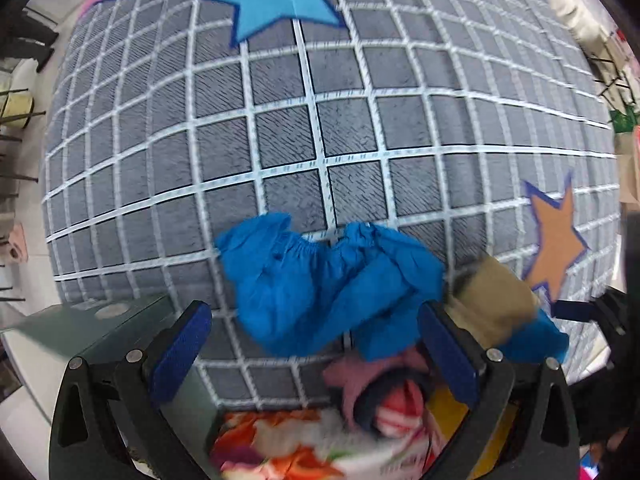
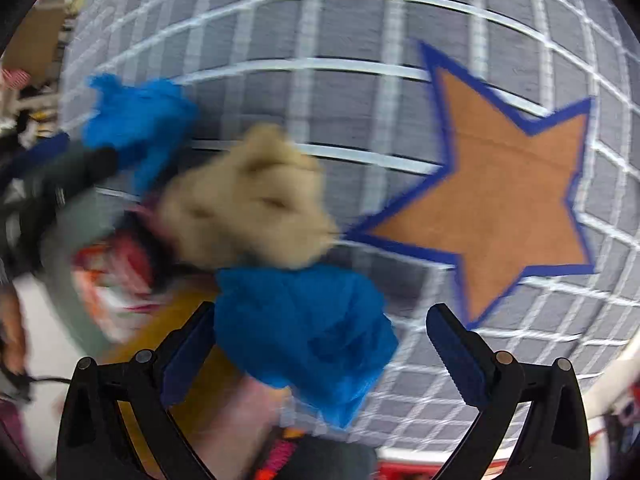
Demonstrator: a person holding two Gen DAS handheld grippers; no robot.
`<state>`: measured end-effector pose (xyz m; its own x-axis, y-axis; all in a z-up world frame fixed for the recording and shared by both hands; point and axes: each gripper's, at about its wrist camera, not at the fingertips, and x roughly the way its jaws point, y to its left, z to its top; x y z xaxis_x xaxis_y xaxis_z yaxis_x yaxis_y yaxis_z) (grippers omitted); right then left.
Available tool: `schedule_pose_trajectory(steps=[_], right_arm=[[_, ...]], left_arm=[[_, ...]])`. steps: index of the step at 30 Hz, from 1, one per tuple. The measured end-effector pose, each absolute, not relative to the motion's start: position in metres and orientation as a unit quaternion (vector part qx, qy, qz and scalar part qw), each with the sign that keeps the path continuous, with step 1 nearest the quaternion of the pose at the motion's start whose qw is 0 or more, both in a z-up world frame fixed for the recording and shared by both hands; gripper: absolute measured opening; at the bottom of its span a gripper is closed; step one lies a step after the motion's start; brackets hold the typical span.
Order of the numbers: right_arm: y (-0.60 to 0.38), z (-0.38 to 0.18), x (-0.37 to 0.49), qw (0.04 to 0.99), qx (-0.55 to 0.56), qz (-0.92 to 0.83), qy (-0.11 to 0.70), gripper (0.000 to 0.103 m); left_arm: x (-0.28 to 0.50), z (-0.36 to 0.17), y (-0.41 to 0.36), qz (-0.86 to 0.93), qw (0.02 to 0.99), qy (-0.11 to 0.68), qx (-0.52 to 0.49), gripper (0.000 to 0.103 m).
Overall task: Organize soft objects
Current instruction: 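Grasp the blue cloth with the left tool while the right tool grasps another blue cloth, then carry both blue cloths over the white box with both tools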
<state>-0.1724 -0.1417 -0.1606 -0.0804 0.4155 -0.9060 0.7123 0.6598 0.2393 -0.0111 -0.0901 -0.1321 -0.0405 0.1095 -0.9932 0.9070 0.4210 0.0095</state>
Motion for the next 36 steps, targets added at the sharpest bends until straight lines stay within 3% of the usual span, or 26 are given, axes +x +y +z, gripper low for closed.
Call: schedule_pose_trajectory(steps=[4, 9, 13, 24, 25, 27, 28, 29, 30, 31, 36], right_arm=[[-0.172, -0.161, -0.217, 0.567, 0.364, -0.203, 0.711, 0.103], [-0.211, -0.144, -0.260, 0.586, 0.411, -0.244, 0.655, 0.103], [-0.210, -0.132, -0.240, 0.623, 0.393, -0.239, 0.633, 0.103], [-0.172, -0.156, -0.212, 0.619, 0.311, -0.279, 0.666, 0.103], [-0.173, -0.152, -0.211, 0.616, 0.311, -0.275, 0.669, 0.103], [-0.176, -0.149, -0.216, 0.619, 0.312, -0.280, 0.664, 0.088], [-0.177, -0.144, -0.217, 0.626, 0.310, -0.281, 0.658, 0.080], [-0.180, -0.139, -0.216, 0.633, 0.308, -0.278, 0.653, 0.063], [-0.179, -0.133, -0.214, 0.644, 0.305, -0.271, 0.647, 0.042], [-0.179, -0.130, -0.208, 0.648, 0.306, -0.264, 0.645, 0.037], [-0.188, -0.095, -0.212, 0.666, 0.348, -0.254, 0.609, 0.034]], left_arm=[[-0.015, -0.148, -0.102, -0.344, 0.575, 0.620, 0.409, 0.103], [-0.016, -0.163, -0.107, -0.335, 0.581, 0.626, 0.398, 0.103], [-0.016, -0.170, -0.103, -0.339, 0.582, 0.628, 0.389, 0.103], [-0.011, -0.180, -0.071, -0.345, 0.590, 0.630, 0.370, 0.103], [-0.011, -0.179, -0.070, -0.345, 0.589, 0.631, 0.370, 0.100], [-0.017, -0.169, -0.076, -0.353, 0.593, 0.623, 0.369, 0.087], [-0.021, -0.162, -0.074, -0.365, 0.597, 0.612, 0.369, 0.068], [-0.023, -0.157, -0.075, -0.375, 0.595, 0.609, 0.365, 0.038], [-0.024, -0.153, -0.073, -0.388, 0.588, 0.615, 0.354, 0.025], [-0.022, -0.148, -0.070, -0.393, 0.584, 0.627, 0.335, 0.022], [-0.016, -0.100, -0.048, -0.401, 0.629, 0.596, 0.298, 0.021]])
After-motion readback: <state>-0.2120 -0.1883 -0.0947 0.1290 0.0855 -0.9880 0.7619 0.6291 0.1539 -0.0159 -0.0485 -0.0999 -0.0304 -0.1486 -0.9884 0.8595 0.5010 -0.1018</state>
